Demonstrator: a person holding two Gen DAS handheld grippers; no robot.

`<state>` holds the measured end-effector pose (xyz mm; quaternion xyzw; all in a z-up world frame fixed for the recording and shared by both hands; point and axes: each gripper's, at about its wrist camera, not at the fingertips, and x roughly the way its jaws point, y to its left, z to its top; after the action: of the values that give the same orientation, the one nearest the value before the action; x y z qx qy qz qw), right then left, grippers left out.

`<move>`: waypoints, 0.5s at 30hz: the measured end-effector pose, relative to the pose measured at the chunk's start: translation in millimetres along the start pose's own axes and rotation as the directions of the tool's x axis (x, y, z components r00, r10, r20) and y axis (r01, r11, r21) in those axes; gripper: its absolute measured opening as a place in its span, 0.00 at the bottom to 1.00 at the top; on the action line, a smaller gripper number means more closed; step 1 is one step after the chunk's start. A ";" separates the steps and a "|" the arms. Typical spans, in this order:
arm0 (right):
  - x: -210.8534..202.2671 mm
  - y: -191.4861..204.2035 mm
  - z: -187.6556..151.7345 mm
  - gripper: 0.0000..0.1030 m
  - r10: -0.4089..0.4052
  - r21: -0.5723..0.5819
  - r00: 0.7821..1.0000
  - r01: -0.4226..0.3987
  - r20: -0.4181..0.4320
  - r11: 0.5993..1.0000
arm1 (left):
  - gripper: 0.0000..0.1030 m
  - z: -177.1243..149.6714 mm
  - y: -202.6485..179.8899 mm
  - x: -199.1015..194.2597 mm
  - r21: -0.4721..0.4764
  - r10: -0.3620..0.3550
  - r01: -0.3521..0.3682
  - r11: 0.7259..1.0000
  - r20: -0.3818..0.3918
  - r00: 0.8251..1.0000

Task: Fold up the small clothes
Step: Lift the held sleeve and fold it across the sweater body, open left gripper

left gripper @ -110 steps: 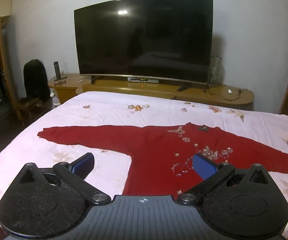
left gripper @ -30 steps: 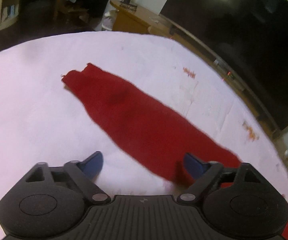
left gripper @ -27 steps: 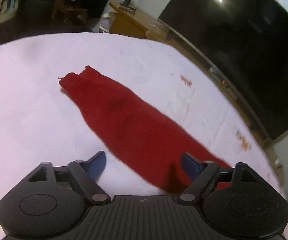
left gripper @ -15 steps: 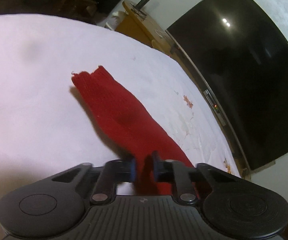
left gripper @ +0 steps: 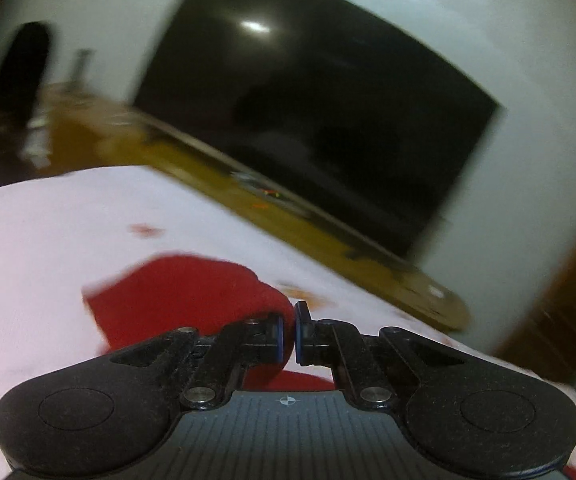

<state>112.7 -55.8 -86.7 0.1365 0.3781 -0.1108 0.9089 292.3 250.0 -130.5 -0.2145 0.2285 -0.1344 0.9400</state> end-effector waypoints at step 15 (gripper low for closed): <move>-16.6 -91.0 -21.9 1.00 -0.101 0.114 0.995 0.102 -0.011 0.988 | 0.05 -112.5 -245.4 93.7 0.211 -0.279 0.376 0.902 -0.381 0.882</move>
<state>59.1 -132.3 -104.6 0.1694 0.3800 -0.1781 0.8917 280.1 -35.4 -141.7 -0.0895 0.3269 -0.3586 0.8698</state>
